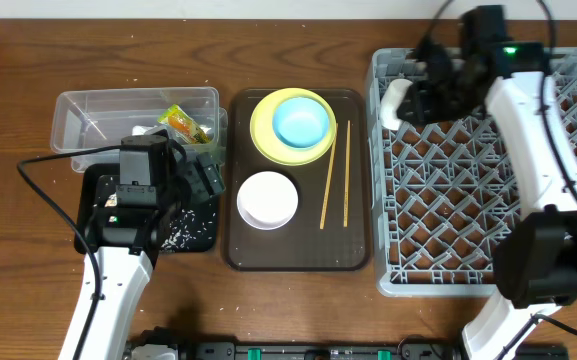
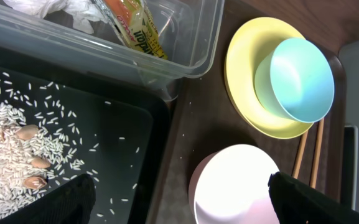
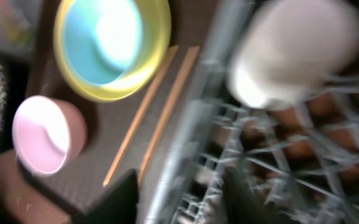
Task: Sort waste into correct bins and load items into the dishwasher rack
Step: 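Release the white cup upright in the rack's back corner, then move the right gripper to the wooden chopsticks and grasp one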
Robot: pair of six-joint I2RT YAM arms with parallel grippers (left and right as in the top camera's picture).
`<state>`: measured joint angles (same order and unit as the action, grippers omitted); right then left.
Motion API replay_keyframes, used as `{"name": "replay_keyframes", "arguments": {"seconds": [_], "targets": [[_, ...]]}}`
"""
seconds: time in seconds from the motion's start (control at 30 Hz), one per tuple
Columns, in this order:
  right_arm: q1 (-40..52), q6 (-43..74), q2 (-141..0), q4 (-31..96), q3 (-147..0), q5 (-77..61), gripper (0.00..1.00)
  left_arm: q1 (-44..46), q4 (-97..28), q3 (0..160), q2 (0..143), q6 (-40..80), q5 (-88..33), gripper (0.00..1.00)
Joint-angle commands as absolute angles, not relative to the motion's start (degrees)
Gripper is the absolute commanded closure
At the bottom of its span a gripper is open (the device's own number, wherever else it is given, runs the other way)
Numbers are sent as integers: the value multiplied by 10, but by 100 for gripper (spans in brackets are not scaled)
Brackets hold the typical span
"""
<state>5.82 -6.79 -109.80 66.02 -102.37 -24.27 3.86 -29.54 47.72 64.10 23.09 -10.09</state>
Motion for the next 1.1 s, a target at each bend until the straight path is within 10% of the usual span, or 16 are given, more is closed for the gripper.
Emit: {"name": "replay_keyframes", "arguments": {"seconds": [0.0, 0.03, 0.27, 0.8, 1.07], "targets": [[97, -42, -1092, 663, -1028, -303, 21, 39, -294, 492, 644, 227, -93, 9], [109, -25, -1092, 663, -1026, -318, 1, 39, -294, 492, 644, 227, -93, 8], [191, 17, -1092, 660, -1023, -322, 1, 39, -294, 492, 644, 227, -94, 9], [338, 243, -1098, 662, -1019, -37, 71, 39, -294, 492, 644, 227, -93, 9], [353, 362, -1098, 654, -999, 37, 77, 39, -294, 492, 644, 227, -94, 9]]}}
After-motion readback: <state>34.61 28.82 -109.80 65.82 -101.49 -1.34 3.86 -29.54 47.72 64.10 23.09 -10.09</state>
